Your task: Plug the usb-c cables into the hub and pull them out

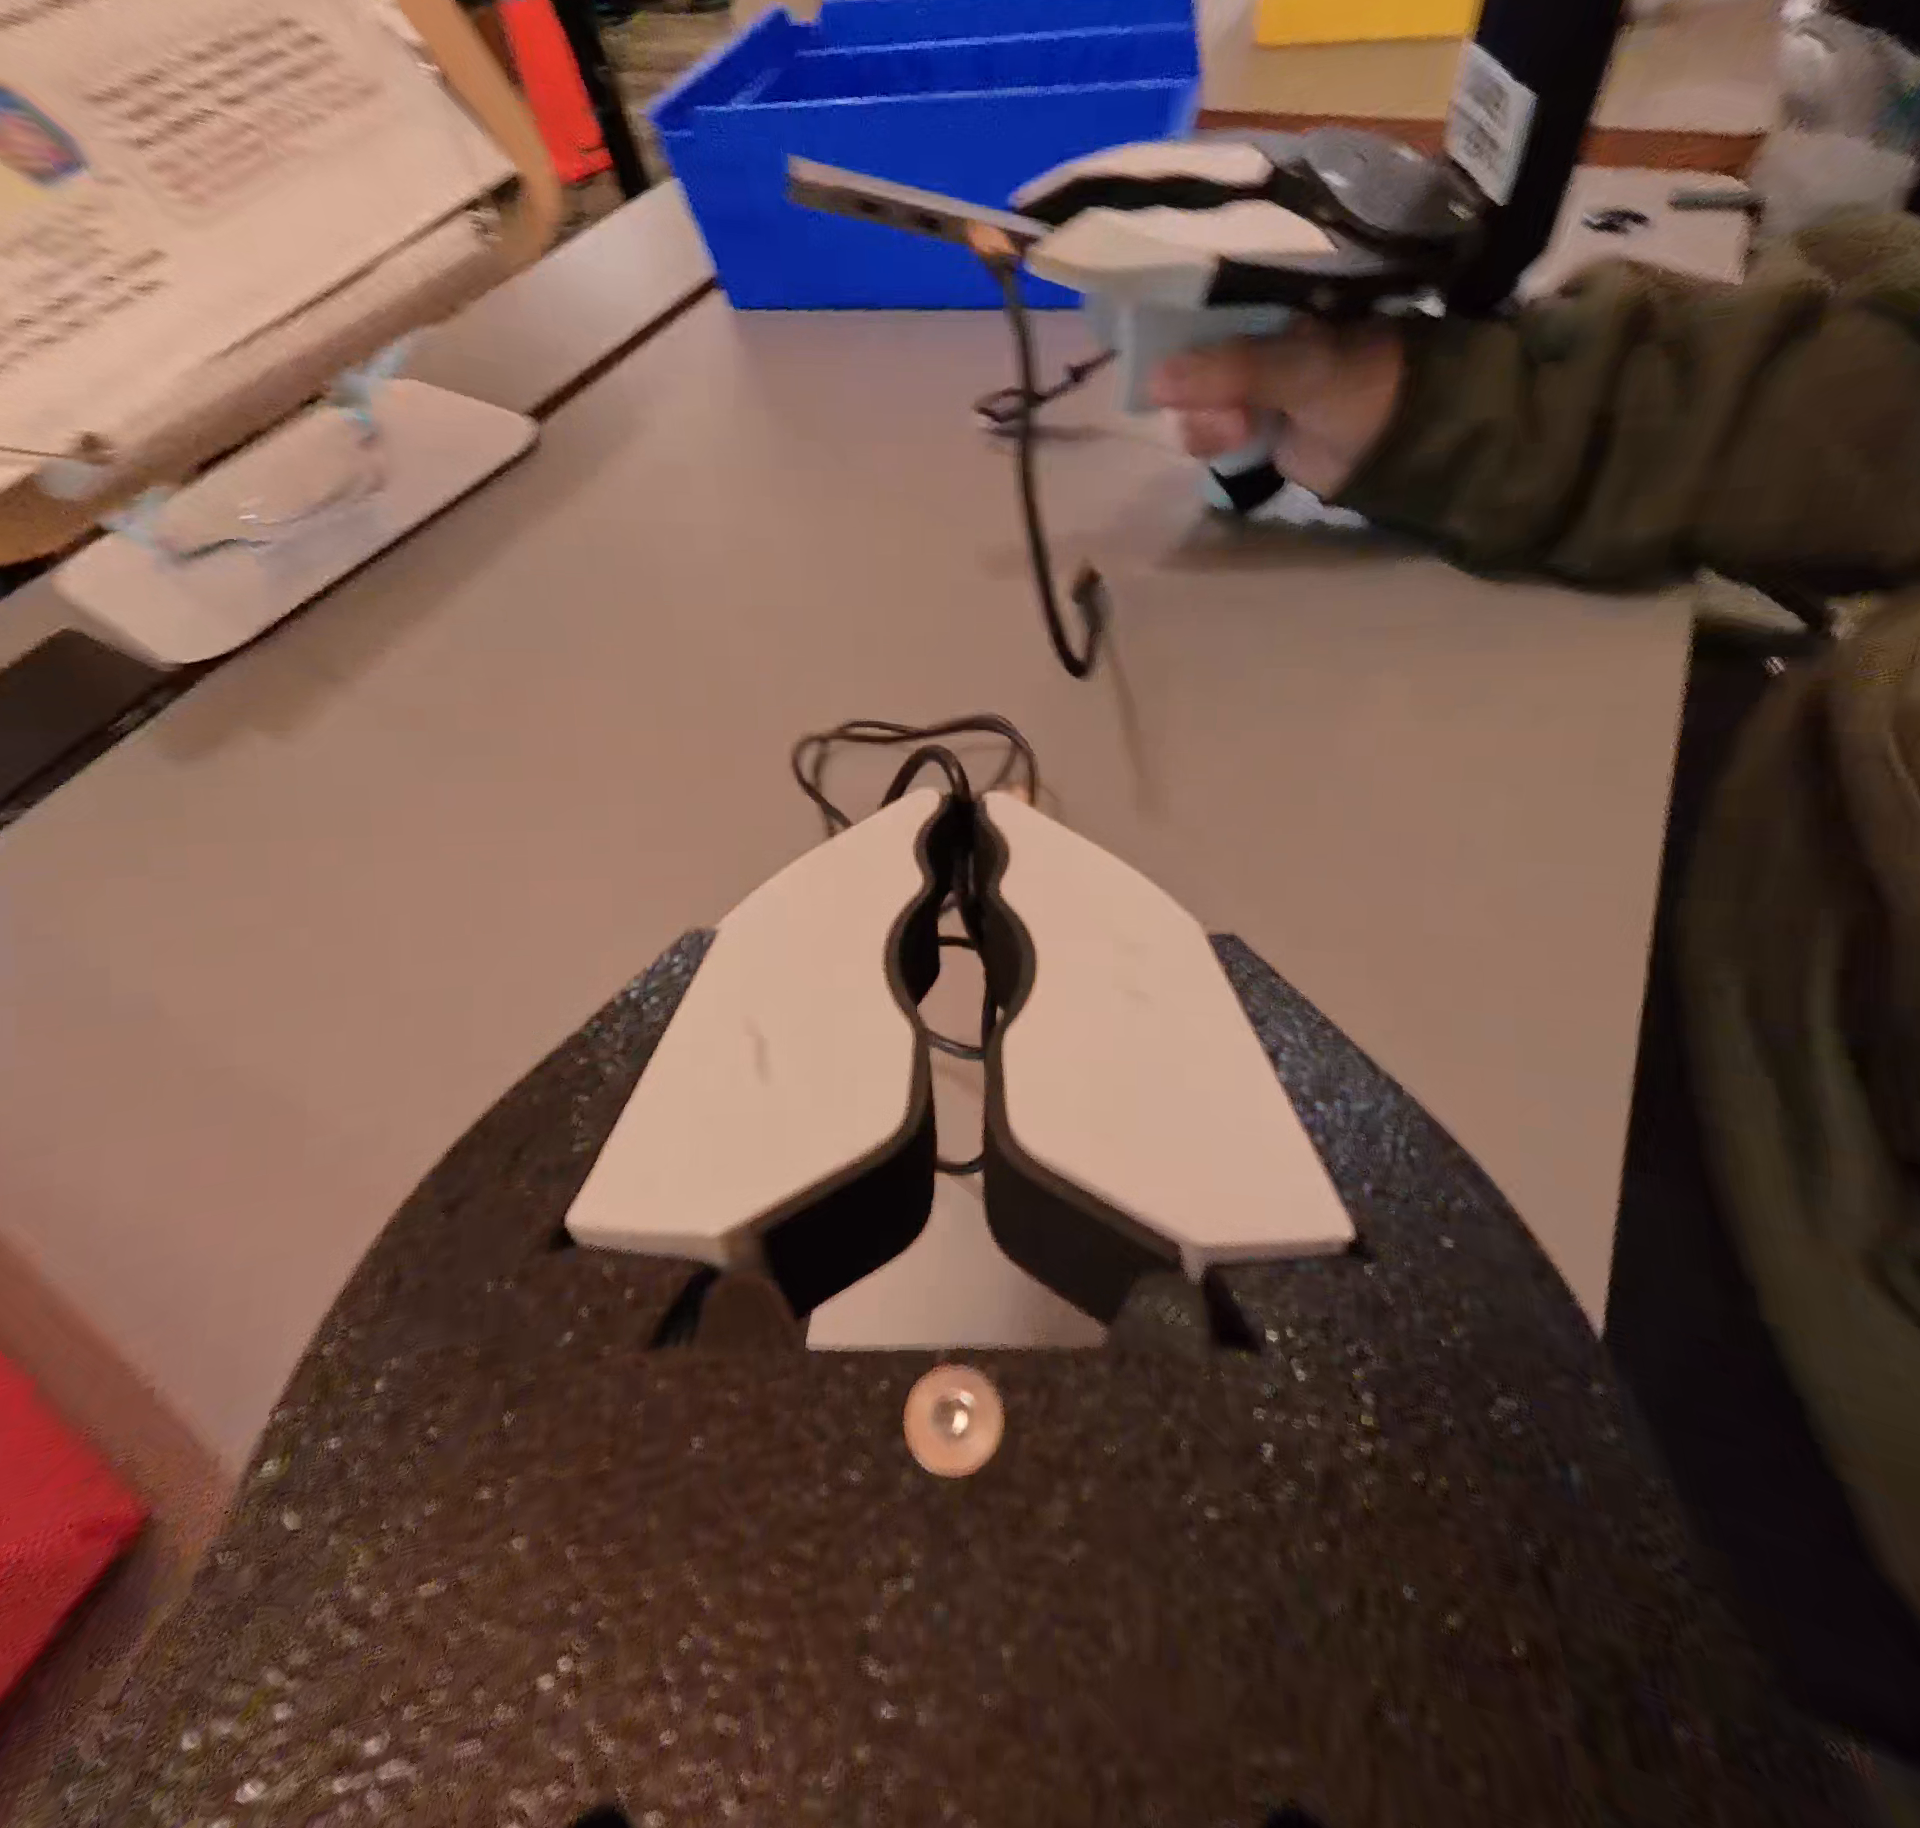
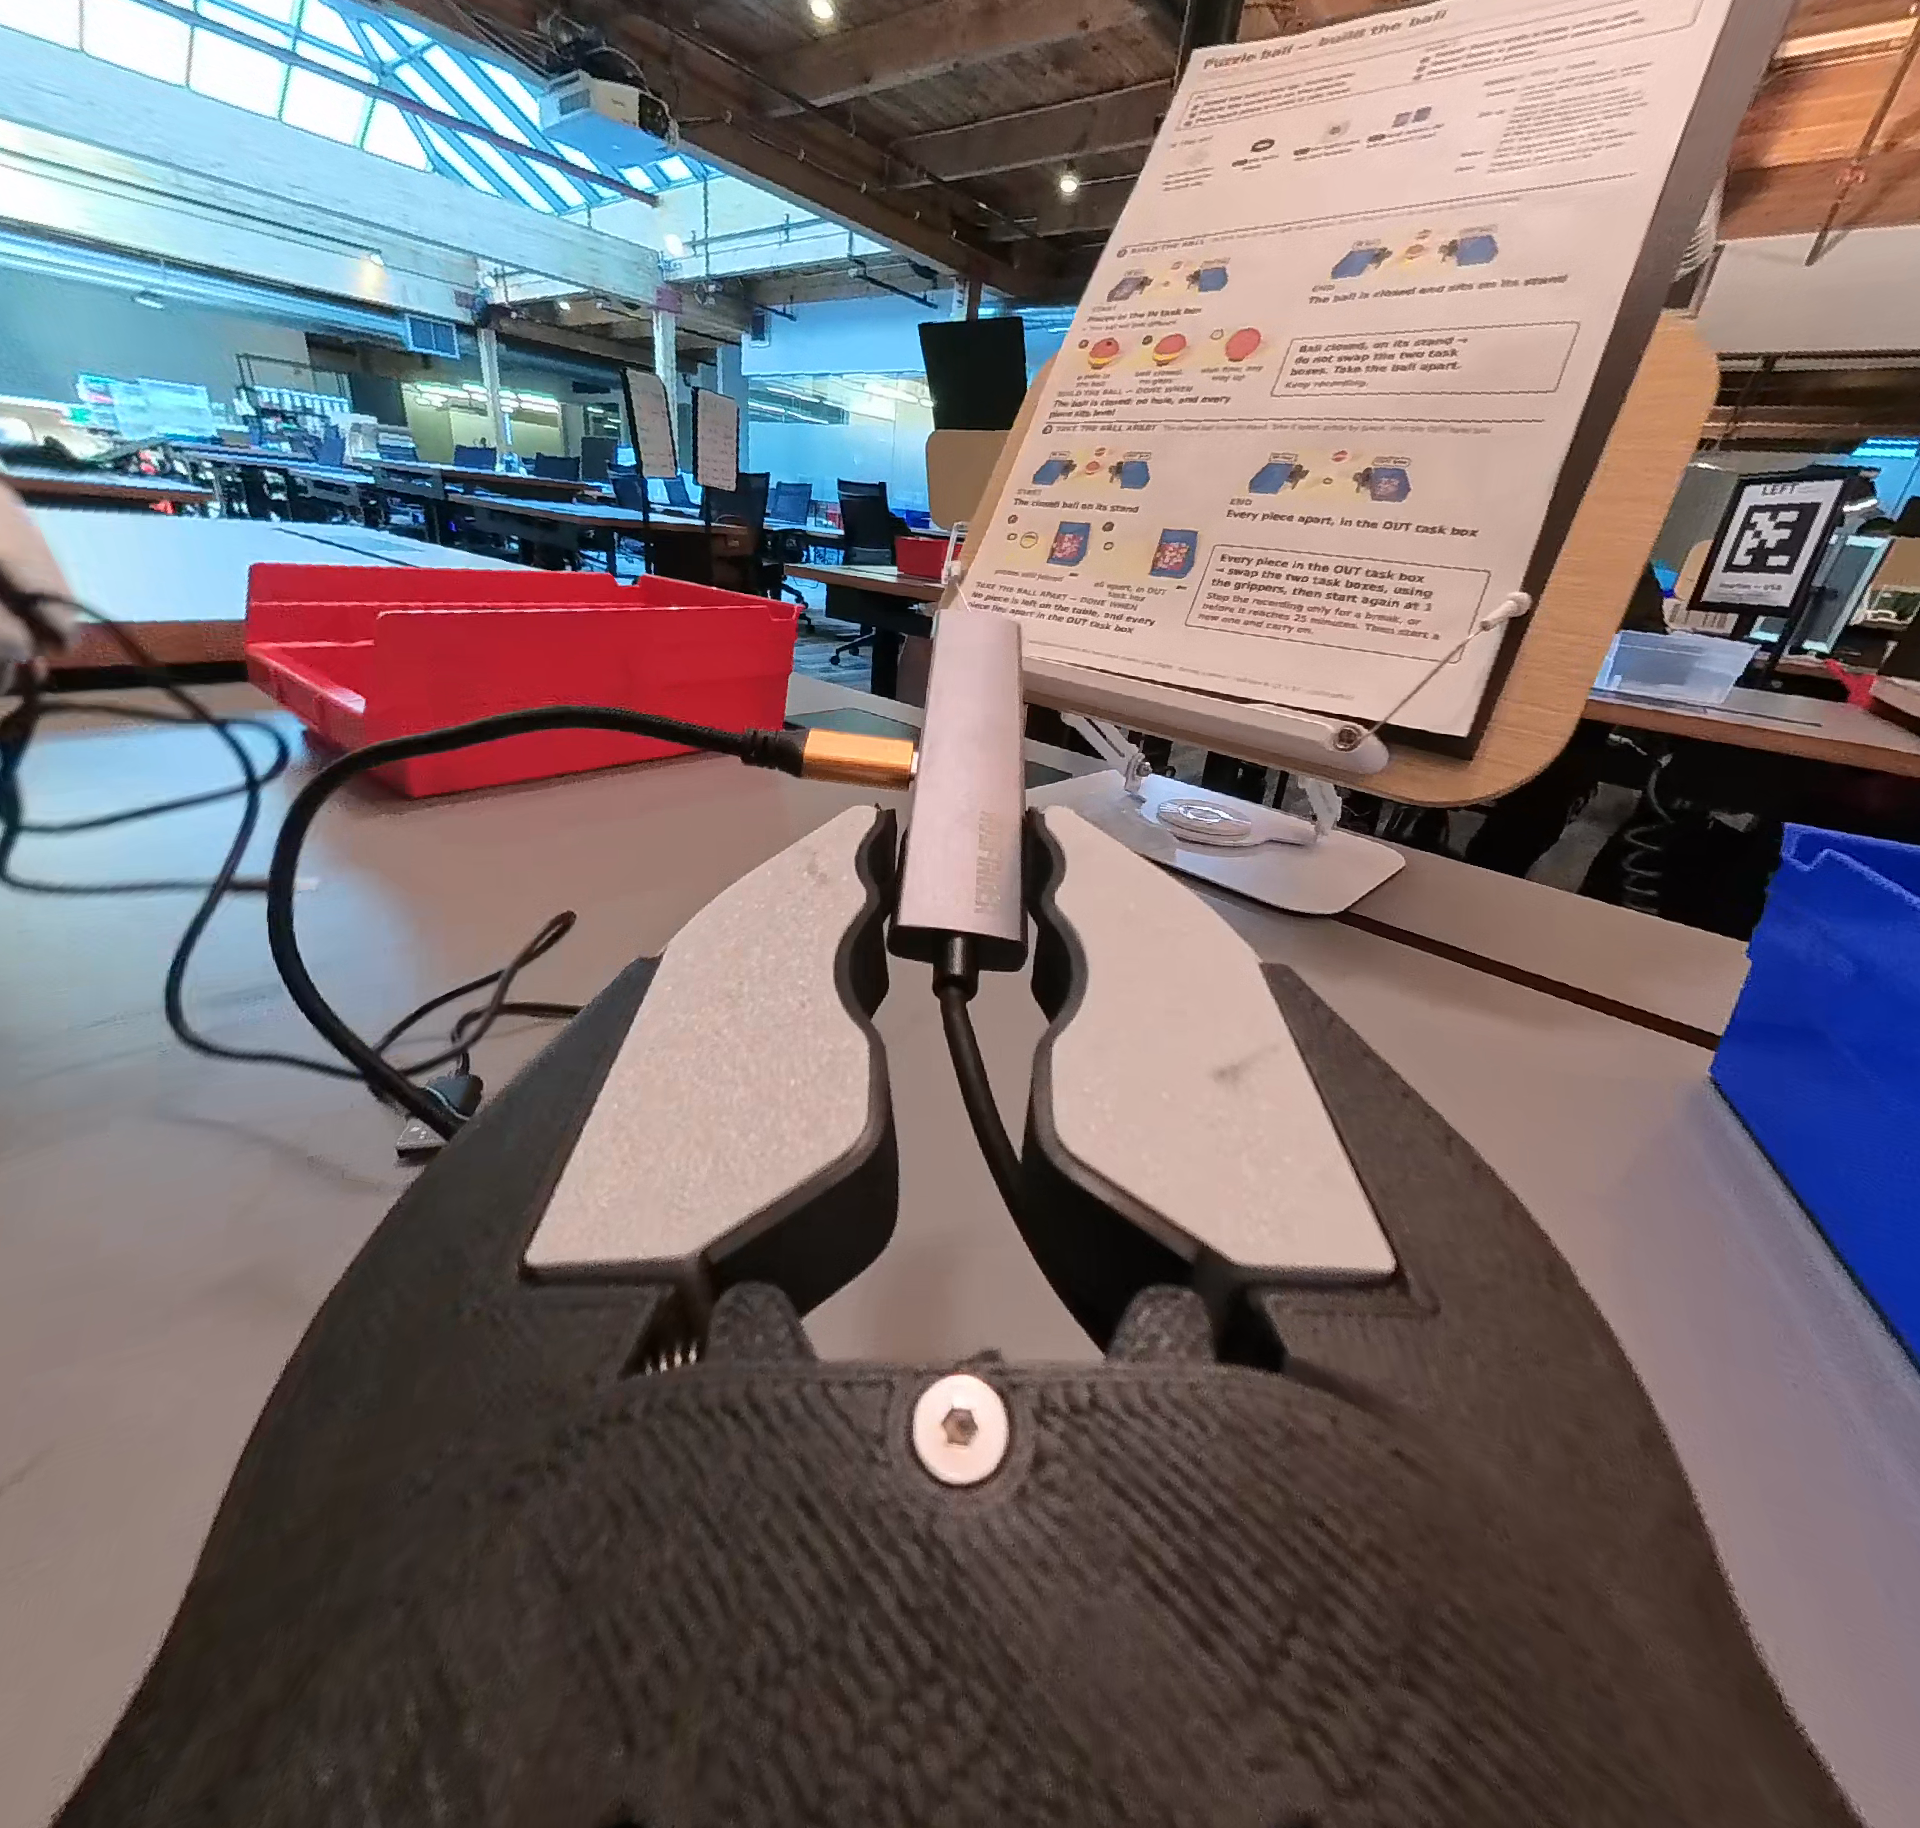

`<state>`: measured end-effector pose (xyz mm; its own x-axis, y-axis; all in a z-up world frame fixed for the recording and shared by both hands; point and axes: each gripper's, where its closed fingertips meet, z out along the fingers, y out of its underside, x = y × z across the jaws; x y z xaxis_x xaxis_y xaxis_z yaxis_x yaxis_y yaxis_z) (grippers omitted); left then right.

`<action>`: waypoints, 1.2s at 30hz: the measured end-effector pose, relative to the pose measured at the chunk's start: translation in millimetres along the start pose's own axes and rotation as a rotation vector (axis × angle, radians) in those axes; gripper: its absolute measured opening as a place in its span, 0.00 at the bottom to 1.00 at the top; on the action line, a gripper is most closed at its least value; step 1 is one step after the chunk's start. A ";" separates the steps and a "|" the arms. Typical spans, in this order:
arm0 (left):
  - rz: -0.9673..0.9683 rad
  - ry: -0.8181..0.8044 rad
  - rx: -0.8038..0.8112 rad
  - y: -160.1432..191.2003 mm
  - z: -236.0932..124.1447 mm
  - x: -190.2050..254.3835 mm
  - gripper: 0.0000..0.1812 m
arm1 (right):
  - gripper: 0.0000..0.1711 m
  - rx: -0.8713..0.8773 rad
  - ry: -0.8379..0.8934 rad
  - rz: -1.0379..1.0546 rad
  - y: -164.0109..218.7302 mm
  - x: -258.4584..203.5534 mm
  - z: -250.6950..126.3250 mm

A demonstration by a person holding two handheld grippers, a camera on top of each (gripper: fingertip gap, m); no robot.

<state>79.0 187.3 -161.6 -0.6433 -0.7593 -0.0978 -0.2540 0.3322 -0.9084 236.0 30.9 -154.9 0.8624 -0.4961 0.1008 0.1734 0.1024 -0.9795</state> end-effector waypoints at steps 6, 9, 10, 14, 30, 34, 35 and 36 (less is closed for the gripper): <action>0.097 0.195 -0.144 57.7 7.9 56.3 0.04 | 0.14 -0.004 -0.009 -0.027 0.6 -3.7 0.6; 0.017 0.262 -0.198 70.7 4.1 73.5 0.10 | 0.14 -0.007 -0.011 -0.034 1.0 -4.7 0.9; -0.007 0.270 -0.217 73.7 1.5 76.3 0.13 | 0.14 -0.009 -0.013 -0.037 1.2 -5.2 1.0; -0.087 0.274 -0.255 74.4 -20.7 78.1 0.20 | 0.14 -0.011 -0.018 -0.048 1.6 -6.8 1.3; -0.640 -0.231 -0.342 135.0 -55.5 -1.8 0.20 | 0.14 -0.022 -0.029 -0.073 3.1 -10.7 2.7; -0.866 -0.334 -0.311 135.9 -30.9 -8.3 0.18 | 0.14 -0.018 -0.022 -0.080 2.5 -10.7 1.9; -0.890 -0.357 -0.303 135.4 -26.2 -11.3 0.17 | 0.14 -0.017 -0.021 -0.080 2.4 -10.7 1.7; -0.889 -0.393 -0.317 136.8 -22.9 -15.3 0.17 | 0.14 -0.018 -0.021 -0.080 2.5 -10.8 1.7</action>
<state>37.6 257.2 -275.1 0.1394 -0.9141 0.3807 -0.7401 -0.3516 -0.5732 227.9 38.0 -158.1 0.8559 -0.4839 0.1825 0.2340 0.0477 -0.9711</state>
